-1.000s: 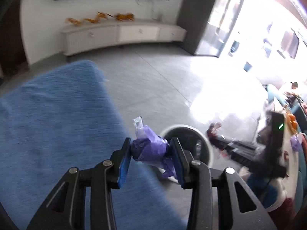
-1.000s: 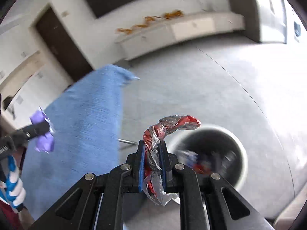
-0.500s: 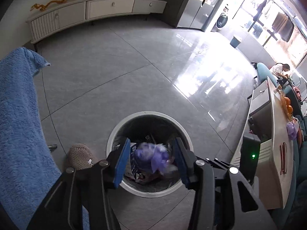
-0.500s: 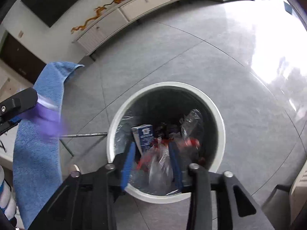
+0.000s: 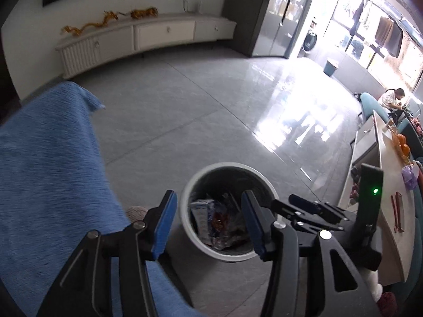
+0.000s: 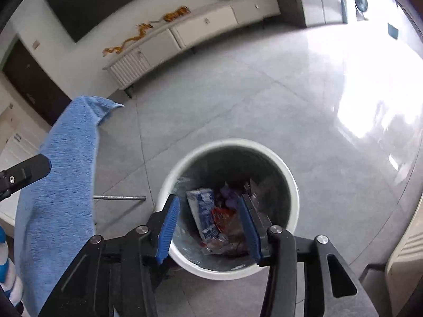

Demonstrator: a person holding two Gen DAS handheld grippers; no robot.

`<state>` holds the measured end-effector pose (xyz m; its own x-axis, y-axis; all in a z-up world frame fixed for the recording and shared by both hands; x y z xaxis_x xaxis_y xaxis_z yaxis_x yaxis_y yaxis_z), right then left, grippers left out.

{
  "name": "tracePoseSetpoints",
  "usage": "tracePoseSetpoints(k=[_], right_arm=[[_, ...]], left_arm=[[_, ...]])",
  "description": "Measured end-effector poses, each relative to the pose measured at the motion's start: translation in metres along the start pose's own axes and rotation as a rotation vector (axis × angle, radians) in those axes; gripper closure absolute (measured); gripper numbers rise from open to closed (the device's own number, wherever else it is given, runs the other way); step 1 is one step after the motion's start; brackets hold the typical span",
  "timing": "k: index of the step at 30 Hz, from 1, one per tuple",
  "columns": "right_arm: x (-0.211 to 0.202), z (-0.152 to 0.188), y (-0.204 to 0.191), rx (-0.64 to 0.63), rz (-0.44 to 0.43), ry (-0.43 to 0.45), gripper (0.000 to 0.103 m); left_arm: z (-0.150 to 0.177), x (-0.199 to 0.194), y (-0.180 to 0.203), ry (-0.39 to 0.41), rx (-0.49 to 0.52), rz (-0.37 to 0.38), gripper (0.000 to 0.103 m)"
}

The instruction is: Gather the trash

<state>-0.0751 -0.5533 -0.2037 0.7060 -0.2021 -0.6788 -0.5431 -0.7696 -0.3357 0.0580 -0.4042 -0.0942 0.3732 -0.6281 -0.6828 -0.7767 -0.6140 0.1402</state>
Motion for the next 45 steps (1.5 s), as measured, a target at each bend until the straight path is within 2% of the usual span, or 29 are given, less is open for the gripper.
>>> tracePoseSetpoints(k=[5, 10, 18, 22, 24, 26, 32, 39, 45], right_arm=[[-0.035, -0.019, -0.070, -0.119, -0.061, 0.098, 0.052], [-0.068, -0.025, -0.149, -0.235, -0.151, 0.179, 0.044], [-0.116, -0.018, -0.266, -0.405, -0.251, 0.293, 0.024], [-0.126, -0.012, -0.302, -0.443, -0.282, 0.316, 0.017], [-0.130, -0.009, -0.315, -0.458, -0.287, 0.323, 0.014], [-0.135, -0.004, -0.327, -0.480, -0.290, 0.333, 0.010], [-0.154, 0.013, -0.348, -0.528, -0.288, 0.377, 0.004], [-0.176, 0.023, -0.352, -0.563, -0.268, 0.436, 0.000], [-0.198, 0.026, -0.347, -0.559, -0.251, 0.494, 0.000]], left_arm=[[0.003, -0.068, -0.045, 0.116, -0.015, -0.118, 0.054], [0.017, -0.144, -0.100, 0.238, -0.038, -0.305, 0.054], [0.058, -0.252, -0.180, 0.352, -0.151, -0.556, 0.054], [0.076, -0.293, -0.201, 0.406, -0.205, -0.632, 0.054], [0.085, -0.309, -0.209, 0.428, -0.237, -0.663, 0.053], [0.094, -0.324, -0.220, 0.450, -0.271, -0.694, 0.048], [0.114, -0.356, -0.227, 0.495, -0.311, -0.761, 0.046], [0.126, -0.387, -0.209, 0.560, -0.298, -0.829, 0.045], [0.133, -0.412, -0.195, 0.613, -0.291, -0.882, 0.036]])
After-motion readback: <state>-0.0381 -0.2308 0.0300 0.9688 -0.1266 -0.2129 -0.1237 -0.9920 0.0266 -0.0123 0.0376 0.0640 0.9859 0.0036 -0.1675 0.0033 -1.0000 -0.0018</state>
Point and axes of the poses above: each gripper's, at about its wrist camera, not at the fingertips, and x roughly the way its jaws point, y to its right, z to its underside, the point moved 3 cm from there along x, roughly the way its jaws point, and after that the axes turned 10 degrees about y, right-handed, at the moved point
